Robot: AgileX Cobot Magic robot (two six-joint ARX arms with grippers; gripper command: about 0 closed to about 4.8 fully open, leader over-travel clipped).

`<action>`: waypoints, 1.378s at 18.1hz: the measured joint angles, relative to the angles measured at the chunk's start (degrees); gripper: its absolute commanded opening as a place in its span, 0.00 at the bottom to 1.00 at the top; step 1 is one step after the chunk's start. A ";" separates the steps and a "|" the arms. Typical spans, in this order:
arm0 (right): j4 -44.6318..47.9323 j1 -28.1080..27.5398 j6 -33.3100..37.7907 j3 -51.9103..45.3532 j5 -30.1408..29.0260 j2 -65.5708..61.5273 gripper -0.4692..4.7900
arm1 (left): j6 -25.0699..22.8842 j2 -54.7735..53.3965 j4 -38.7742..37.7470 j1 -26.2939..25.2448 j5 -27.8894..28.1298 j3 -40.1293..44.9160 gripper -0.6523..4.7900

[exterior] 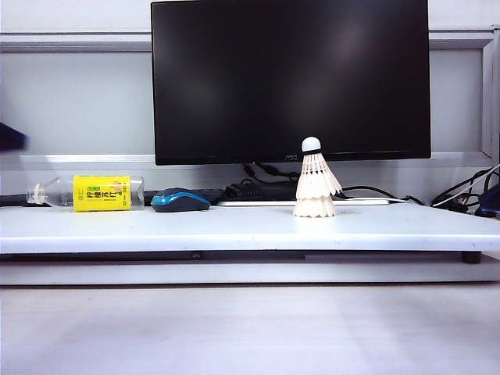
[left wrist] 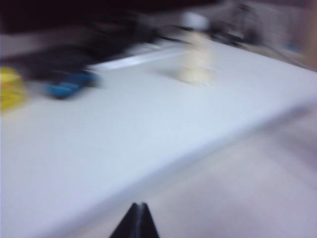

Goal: Stack the badminton balls on the table vertically.

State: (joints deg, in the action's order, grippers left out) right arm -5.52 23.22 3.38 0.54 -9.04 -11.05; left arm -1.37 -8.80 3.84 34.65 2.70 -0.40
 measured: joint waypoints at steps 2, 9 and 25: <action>0.02 0.00 0.00 0.00 0.02 0.00 0.09 | 0.00 1.99 -0.13 -3.54 -0.11 0.00 0.11; 0.00 -2.99 0.00 0.00 0.00 0.11 0.09 | 0.07 6.54 -0.17 -16.46 0.02 0.00 0.11; 0.02 -21.38 0.00 0.00 0.02 9.16 0.09 | 0.13 8.55 -0.48 -30.32 0.02 0.00 0.11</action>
State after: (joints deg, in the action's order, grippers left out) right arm -5.50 1.85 3.38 0.54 -9.02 -1.89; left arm -1.23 -0.25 3.36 4.34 2.72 -0.40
